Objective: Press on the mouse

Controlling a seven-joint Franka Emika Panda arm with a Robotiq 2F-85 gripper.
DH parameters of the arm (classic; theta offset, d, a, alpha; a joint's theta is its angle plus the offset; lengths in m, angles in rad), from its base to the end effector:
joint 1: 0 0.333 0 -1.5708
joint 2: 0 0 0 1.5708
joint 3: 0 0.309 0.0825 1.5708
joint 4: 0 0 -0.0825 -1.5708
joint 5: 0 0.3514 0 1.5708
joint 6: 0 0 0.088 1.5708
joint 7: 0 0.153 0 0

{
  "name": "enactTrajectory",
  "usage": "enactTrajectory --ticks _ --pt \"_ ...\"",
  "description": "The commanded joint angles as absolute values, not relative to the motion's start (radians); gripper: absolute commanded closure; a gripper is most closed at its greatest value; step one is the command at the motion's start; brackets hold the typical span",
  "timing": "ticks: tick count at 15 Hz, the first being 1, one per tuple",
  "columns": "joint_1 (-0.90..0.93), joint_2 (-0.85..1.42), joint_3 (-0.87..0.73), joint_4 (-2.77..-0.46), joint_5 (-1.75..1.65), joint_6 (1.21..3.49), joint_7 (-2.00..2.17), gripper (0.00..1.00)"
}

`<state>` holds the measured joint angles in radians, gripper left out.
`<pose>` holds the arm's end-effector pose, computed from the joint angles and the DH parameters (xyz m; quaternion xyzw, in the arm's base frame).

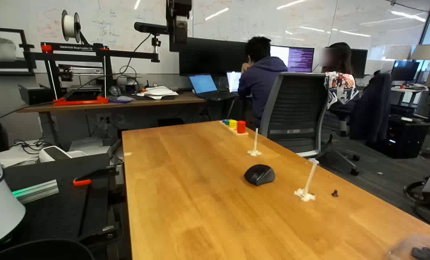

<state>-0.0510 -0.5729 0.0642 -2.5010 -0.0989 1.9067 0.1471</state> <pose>0.3449 -0.0067 0.4375 0.9964 -0.0553 -0.0066 0.0645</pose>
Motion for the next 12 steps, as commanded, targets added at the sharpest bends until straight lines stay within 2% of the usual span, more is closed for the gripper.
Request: enactTrajectory --ticks 1,6,12 --pt "-0.043 -0.572 0.058 -2.497 -0.102 1.905 0.15 0.0" --pt "-0.044 -0.572 0.063 -2.492 -0.11 1.921 0.157 0.0" --pt "-0.076 -0.524 0.084 -2.495 -0.189 2.139 0.253 0.0"
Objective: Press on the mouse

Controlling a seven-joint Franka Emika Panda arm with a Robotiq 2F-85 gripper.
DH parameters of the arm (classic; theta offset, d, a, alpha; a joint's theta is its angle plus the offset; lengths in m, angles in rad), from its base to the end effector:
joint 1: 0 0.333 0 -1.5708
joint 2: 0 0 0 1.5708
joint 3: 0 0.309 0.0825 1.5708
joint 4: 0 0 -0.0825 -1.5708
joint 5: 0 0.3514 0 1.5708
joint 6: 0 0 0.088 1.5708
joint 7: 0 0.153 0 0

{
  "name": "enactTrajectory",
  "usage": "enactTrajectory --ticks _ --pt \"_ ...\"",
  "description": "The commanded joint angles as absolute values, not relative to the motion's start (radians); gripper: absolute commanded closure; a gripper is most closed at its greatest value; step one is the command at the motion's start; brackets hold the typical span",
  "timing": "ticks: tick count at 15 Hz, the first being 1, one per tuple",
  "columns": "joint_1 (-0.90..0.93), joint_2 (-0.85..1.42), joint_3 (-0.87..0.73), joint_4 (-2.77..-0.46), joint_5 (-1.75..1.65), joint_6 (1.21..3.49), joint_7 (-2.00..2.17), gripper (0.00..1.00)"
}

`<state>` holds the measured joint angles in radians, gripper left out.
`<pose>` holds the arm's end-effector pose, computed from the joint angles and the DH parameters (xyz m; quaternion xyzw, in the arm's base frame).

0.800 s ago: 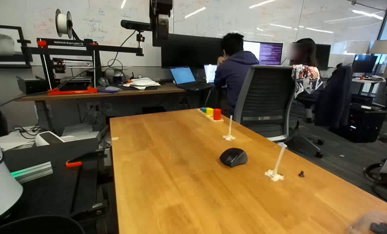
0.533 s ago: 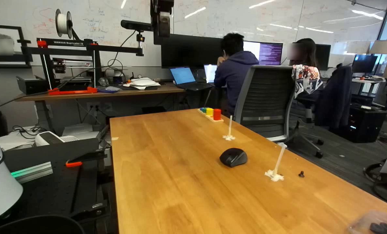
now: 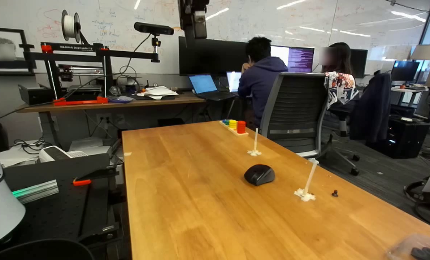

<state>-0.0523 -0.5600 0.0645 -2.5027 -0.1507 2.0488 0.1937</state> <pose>0.3673 -0.0096 0.4461 0.9930 -0.0632 0.0600 0.0801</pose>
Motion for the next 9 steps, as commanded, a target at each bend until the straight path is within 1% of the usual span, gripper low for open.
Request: enactTrajectory --ticks 1,3,4,5,6,9 --pt "-0.081 -0.505 0.082 -2.492 -0.191 2.171 0.272 0.0" --pt "-0.088 -0.465 0.078 -2.483 -0.192 2.219 0.301 0.0" --pt "-0.094 -0.44 0.075 -2.477 -0.186 2.24 0.314 0.25" --pt "-0.097 -0.415 0.071 -2.47 -0.183 2.253 0.319 0.25" --pt "-0.105 -0.389 0.071 -2.465 -0.187 2.272 0.332 0.32" --pt "-0.116 -0.316 0.066 -2.445 -0.184 2.306 0.358 0.58"
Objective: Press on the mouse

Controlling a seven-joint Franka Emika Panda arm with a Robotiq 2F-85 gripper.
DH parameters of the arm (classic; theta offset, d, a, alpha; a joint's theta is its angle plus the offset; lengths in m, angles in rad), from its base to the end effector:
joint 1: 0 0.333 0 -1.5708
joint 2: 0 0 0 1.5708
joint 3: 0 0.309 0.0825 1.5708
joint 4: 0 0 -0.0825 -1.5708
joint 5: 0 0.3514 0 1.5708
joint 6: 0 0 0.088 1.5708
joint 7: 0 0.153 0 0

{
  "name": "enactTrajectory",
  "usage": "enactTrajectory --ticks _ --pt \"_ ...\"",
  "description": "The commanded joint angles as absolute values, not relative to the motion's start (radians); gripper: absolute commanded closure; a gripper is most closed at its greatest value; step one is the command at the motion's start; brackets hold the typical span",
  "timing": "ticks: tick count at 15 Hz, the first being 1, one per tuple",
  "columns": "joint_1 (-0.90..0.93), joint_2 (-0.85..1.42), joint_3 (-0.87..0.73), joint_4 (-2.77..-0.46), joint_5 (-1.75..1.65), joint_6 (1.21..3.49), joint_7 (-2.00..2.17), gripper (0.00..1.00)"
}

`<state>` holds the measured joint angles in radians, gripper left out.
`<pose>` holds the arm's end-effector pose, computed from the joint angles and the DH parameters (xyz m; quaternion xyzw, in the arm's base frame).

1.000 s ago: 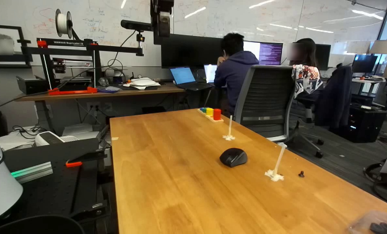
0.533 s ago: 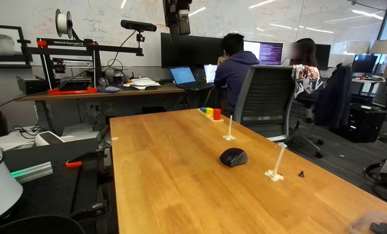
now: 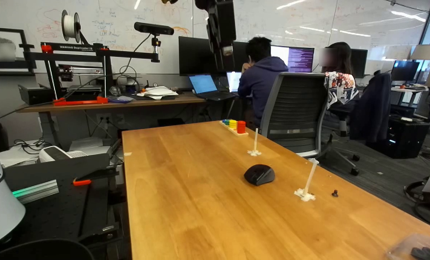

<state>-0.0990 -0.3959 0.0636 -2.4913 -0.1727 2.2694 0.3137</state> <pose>0.4154 -0.0253 0.4106 0.9850 -0.1248 0.0961 0.0703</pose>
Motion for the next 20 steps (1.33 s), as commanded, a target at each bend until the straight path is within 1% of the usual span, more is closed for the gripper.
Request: enactTrajectory --ticks 1,2,4,5,6,13,20 --pt "-0.117 -0.29 0.066 -2.438 -0.183 2.317 0.367 0.65" --pt "-0.118 -0.267 0.065 -2.431 -0.186 2.326 0.376 0.73" --pt "-0.122 -0.215 0.067 -2.415 -0.201 2.351 0.41 0.87" --pt "-0.123 -0.183 0.068 -2.405 -0.214 2.362 0.426 0.96" --pt "-0.124 -0.153 0.069 -2.394 -0.231 2.376 0.446 0.99" --pt "-0.086 0.06 0.039 -2.293 -0.321 2.416 0.559 1.0" --pt "-0.01 0.241 -0.031 -2.199 -0.38 2.411 0.619 1.0"
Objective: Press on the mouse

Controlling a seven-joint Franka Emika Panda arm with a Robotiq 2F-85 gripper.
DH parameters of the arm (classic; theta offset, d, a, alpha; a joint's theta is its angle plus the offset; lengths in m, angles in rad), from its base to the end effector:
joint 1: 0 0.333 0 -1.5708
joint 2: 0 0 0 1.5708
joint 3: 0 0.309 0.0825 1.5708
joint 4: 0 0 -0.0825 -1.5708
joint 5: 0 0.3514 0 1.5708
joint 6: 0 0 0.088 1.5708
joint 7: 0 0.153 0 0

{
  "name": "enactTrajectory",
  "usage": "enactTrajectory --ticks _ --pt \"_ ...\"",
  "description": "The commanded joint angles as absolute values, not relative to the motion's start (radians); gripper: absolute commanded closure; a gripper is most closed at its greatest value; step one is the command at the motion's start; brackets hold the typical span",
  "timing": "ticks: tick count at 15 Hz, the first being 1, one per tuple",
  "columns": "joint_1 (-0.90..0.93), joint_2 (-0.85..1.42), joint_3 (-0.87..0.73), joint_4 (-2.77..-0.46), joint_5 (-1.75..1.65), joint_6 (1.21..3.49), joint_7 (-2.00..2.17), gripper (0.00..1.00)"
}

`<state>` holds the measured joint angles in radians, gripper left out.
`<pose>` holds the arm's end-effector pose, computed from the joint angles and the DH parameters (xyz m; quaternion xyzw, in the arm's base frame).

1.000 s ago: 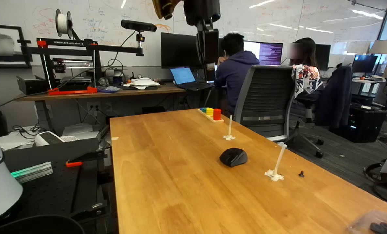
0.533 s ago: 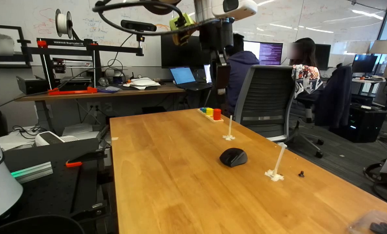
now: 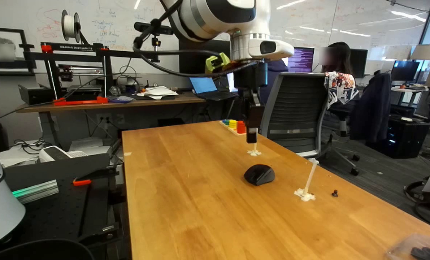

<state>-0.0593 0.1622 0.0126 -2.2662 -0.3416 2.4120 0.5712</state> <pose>0.5096 -0.0359 0.2598 0.9777 -0.1781 0.0212 0.1095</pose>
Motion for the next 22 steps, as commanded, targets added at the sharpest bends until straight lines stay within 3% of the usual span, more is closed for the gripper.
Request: enactTrajectory --ticks 1,22 --pt "0.002 0.267 -0.043 -2.184 -0.383 2.409 0.625 1.0" --pt "0.182 0.588 -0.16 -1.957 -0.357 2.387 0.659 1.0"
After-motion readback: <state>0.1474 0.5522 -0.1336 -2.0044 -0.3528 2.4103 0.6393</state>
